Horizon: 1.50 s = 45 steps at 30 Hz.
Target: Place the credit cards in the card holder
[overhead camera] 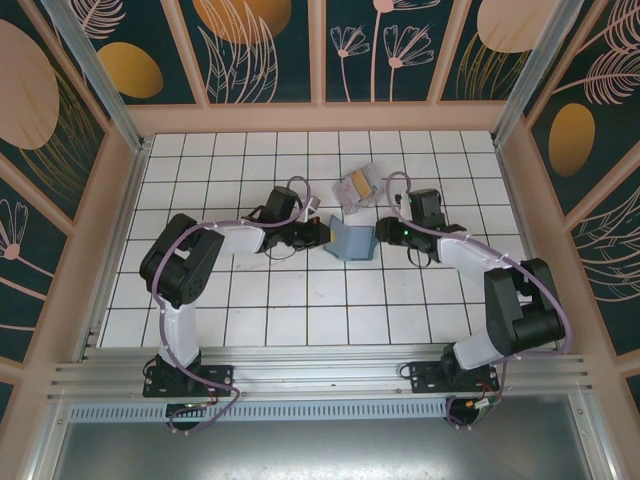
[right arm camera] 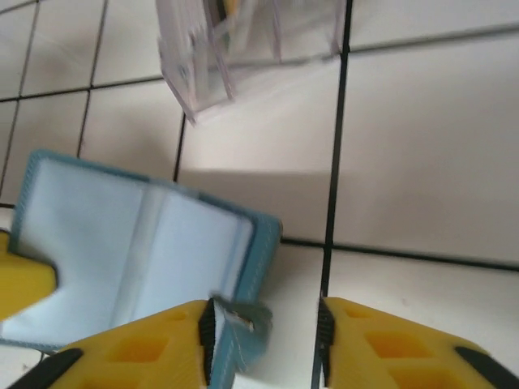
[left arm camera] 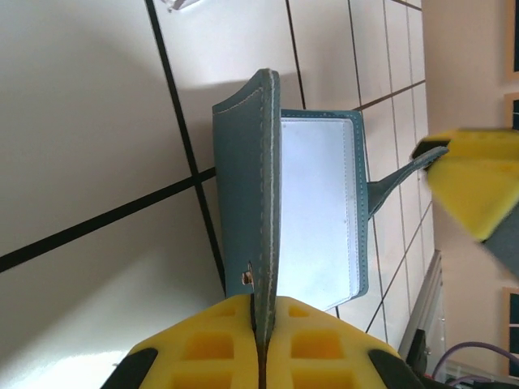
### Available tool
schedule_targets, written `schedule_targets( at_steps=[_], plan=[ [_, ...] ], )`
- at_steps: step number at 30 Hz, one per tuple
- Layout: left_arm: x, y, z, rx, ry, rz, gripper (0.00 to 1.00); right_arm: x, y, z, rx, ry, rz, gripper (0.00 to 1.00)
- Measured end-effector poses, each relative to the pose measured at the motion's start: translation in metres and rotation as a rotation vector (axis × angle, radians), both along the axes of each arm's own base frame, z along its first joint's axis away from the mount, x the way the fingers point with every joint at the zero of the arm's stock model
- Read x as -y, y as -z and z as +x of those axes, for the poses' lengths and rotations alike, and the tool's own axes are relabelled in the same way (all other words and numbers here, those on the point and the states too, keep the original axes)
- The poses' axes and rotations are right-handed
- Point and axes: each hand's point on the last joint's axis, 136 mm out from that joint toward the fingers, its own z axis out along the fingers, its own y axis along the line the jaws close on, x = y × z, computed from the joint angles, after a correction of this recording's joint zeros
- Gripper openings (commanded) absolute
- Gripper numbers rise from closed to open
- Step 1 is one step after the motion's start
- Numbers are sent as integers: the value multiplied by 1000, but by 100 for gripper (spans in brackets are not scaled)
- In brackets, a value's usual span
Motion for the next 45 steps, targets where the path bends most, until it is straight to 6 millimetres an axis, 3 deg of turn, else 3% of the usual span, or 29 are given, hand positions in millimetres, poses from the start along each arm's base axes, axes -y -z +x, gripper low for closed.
schedule_targets(
  at_steps=[7, 10, 14, 18, 23, 30, 45],
  plan=[
    [-16, 5, -6, 4, -14, 75, 3, 21, -60, 92, 116, 119, 54, 46],
    [-21, 8, -5, 6, -27, 95, 4, 22, -67, 120, 127, 130, 42, 47],
    [-23, 8, -3, 10, -36, 102, 5, 11, -52, 151, 113, 85, -22, 59],
    [-24, 8, -2, 11, -42, 104, 5, -6, -20, 153, 55, 18, -111, 63],
    [-25, 8, -1, 11, -44, 104, 6, -17, -3, 160, 28, -26, -180, 64],
    [-24, 8, -1, 15, -39, 100, 6, -8, 4, 171, 25, -17, -259, 65],
    [-23, 6, 0, 20, -37, 94, 7, -4, 12, 173, 15, -14, -326, 64]
  ],
)
